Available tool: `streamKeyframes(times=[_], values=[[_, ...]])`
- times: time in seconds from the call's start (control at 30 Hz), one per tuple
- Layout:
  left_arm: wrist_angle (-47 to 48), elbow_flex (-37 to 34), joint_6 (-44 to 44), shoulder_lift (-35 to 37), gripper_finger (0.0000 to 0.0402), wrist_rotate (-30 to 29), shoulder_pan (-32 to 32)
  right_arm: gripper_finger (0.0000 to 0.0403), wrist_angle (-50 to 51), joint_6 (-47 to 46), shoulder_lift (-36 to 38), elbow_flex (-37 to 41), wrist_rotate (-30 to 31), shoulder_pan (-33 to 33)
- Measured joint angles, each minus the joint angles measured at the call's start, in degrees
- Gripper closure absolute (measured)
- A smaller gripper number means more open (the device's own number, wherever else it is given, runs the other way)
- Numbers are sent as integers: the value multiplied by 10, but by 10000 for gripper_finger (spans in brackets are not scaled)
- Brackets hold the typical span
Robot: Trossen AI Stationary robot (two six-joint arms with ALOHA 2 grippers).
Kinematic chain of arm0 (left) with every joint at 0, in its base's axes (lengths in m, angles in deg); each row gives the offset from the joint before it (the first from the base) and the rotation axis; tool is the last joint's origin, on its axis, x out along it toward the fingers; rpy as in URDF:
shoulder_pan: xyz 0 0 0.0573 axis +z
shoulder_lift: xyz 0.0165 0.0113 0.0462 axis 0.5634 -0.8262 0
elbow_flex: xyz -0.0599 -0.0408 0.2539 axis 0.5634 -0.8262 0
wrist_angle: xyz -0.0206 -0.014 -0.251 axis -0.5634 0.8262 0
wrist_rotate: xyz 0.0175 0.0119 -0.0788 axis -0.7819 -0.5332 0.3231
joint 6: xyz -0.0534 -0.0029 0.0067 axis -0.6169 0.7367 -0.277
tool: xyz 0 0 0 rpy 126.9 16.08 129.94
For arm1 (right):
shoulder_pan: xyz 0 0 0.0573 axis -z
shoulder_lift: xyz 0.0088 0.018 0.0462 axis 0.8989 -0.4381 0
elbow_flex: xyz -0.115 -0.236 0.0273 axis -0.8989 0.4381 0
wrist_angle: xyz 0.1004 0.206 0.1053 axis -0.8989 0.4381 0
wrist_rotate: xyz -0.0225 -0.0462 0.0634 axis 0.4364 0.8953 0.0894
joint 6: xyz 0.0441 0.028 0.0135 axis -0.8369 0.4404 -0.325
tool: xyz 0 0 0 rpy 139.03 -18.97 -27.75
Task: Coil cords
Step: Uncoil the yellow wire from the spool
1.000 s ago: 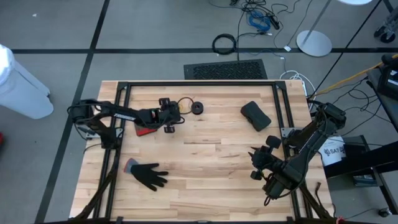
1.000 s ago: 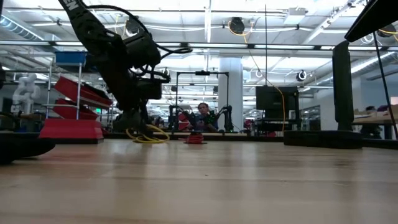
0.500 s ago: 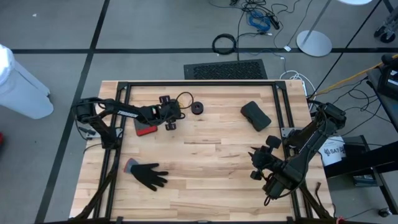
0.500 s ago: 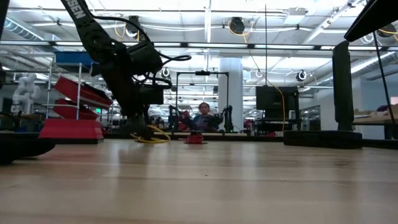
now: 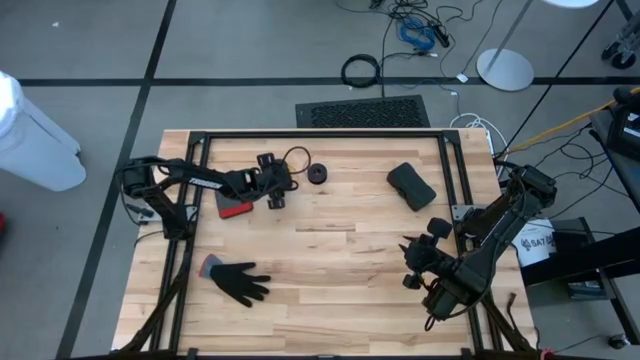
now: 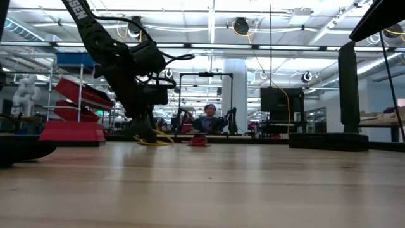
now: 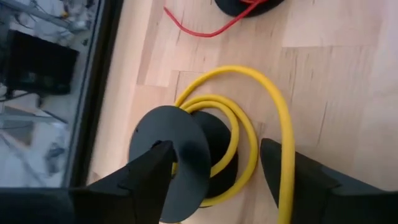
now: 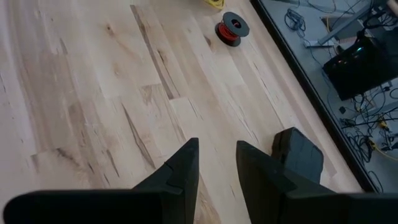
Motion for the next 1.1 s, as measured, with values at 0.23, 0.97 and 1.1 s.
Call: streamKeyframes(times=[0.23,0.97,1.1], values=[[13,4,-53,1,149,38,38,310,0,0,0,0,3,0],[76,46,-108,1,149,140,120,310,0,7,0,0,8,0],[76,46,-101,2,149,163,131,310,0,6,0,0,10,0]])
